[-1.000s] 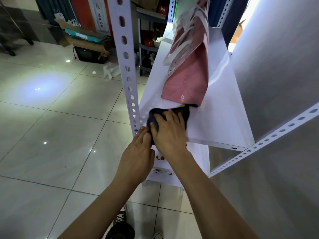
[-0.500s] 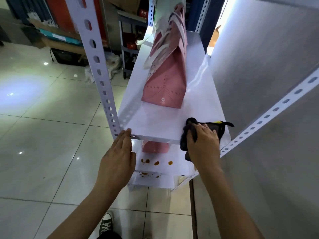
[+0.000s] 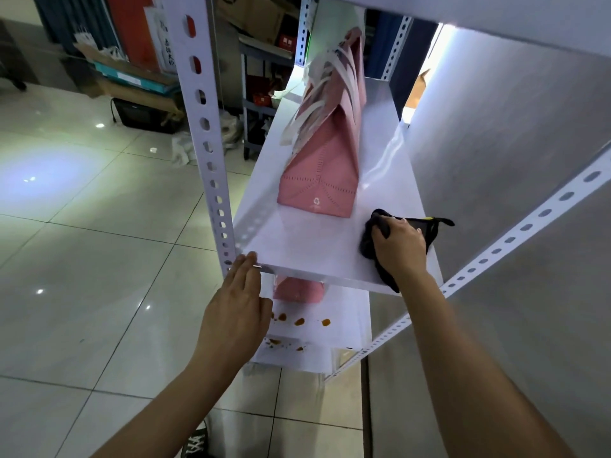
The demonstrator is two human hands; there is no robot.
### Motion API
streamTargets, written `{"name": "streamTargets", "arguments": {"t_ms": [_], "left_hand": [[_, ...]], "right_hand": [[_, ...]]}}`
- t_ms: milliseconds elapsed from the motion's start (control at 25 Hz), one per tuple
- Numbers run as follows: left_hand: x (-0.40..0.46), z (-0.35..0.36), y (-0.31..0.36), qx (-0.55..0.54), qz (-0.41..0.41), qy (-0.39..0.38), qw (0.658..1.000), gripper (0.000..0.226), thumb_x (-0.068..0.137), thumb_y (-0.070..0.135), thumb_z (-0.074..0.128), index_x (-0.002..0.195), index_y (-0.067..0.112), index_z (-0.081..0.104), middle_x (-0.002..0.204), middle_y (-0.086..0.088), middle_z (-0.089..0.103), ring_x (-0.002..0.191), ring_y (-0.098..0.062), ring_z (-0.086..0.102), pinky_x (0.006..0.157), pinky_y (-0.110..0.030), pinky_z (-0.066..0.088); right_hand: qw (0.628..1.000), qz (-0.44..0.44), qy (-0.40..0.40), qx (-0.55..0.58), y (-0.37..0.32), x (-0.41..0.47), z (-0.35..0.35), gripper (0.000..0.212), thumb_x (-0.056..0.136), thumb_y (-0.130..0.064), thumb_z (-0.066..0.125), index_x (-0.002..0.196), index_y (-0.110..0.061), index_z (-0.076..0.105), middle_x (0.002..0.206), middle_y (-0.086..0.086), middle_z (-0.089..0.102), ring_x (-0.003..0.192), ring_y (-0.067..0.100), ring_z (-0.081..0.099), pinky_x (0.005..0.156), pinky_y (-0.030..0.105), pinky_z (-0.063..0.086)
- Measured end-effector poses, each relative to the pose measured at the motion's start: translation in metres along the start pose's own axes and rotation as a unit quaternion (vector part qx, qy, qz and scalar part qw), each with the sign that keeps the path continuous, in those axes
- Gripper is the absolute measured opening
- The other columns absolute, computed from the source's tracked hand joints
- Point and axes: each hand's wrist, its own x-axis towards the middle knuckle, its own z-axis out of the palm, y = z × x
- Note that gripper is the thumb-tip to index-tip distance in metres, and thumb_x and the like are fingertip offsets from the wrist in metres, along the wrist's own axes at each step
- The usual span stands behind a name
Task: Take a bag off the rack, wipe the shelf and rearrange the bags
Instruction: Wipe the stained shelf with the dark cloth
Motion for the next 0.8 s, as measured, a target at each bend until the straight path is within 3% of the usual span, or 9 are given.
{"name": "streamTargets", "arguments": {"t_ms": [160,320,440,600,800], "left_hand": [[0.0,-0.001,-0.001,-0.006,-0.003,0.002,1.0,0.031,0.081,0.003,0.063,0.111,-0.002,0.057,0.147,-0.017,0.049,0.137,-0.033,0.046,0.088,-0.041,0.057],[0.0,-0.001,-0.002,-0.008,0.014,0.001,1.0,0.028,0.082,0.004,0.063,0.108,-0.003,0.058,0.146,-0.018,0.05,0.138,-0.034,0.045,0.095,-0.043,0.055],[0.001,-0.002,-0.005,-0.014,0.021,0.011,1.0,0.023,0.085,0.011,0.057,0.105,0.0,0.058,0.148,-0.018,0.048,0.14,-0.033,0.042,0.101,-0.043,0.051],[-0.001,-0.004,-0.007,-0.012,0.038,0.02,0.999,0.022,0.084,0.015,0.049,0.099,0.002,0.059,0.148,-0.018,0.049,0.141,-0.032,0.042,0.106,-0.039,0.045],[0.004,-0.004,-0.006,-0.015,0.035,0.03,0.999,0.038,0.085,0.008,0.042,0.118,0.002,0.06,0.143,-0.015,0.053,0.139,-0.03,0.044,0.107,-0.034,0.042]], "right_hand": [[0.999,-0.018,0.028,0.015,-0.007,-0.05,0.007,0.047,0.097,-0.039,0.036,0.128,-0.019,0.066,0.126,0.011,0.067,0.125,0.035,0.056,0.115,0.053,0.032],[0.995,-0.057,0.083,0.024,-0.007,-0.106,0.018,0.047,0.1,-0.038,0.035,0.128,-0.016,0.067,0.134,0.006,0.066,0.136,0.027,0.051,0.121,0.048,0.027],[0.996,-0.055,0.076,-0.008,-0.021,-0.092,0.022,0.055,0.099,-0.043,0.027,0.128,-0.017,0.065,0.132,0.005,0.067,0.13,0.026,0.054,0.116,0.048,0.032],[0.99,-0.132,0.051,0.006,-0.081,-0.106,0.043,0.049,0.101,-0.038,0.031,0.132,-0.019,0.063,0.134,0.002,0.065,0.129,0.026,0.054,0.115,0.048,0.033],[0.981,-0.19,0.024,0.018,-0.142,-0.101,0.063,0.051,0.098,-0.038,0.029,0.132,-0.022,0.063,0.132,-0.002,0.066,0.129,0.021,0.054,0.119,0.042,0.029]]}}
